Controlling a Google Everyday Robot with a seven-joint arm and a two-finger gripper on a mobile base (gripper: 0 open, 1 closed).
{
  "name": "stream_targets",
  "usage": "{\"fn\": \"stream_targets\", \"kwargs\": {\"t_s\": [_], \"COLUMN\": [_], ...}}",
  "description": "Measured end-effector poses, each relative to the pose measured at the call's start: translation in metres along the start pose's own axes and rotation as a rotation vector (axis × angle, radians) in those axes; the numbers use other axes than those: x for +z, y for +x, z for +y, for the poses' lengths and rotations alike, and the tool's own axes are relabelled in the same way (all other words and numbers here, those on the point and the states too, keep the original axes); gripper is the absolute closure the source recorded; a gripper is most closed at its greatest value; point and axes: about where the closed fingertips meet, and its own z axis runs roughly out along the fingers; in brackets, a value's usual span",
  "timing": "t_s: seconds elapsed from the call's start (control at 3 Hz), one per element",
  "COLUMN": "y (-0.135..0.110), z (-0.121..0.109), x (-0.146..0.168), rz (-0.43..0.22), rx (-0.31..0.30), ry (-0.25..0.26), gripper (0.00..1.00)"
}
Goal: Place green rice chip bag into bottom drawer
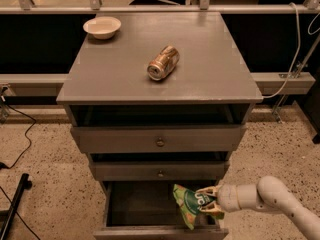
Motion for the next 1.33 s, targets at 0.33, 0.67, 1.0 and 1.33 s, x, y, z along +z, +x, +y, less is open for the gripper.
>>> {"fn": "stream_targets", "kwargs": {"t_s": [0.33,0.67,1.0,1.33], "y": [0.038,0.071,0.103,0.115], "z": [0.035,0.049,0.052,0.033], "x": [0.063,0.113,0.141,0.140], "rz": [0.011,0.068,0.115,0.111], "rx": [0.020,0.032,0.072,0.097], "ry": [-0.098,-0.124,-0.107,-0.050], "gripper": [1.00,1.00,1.00,1.00]}}
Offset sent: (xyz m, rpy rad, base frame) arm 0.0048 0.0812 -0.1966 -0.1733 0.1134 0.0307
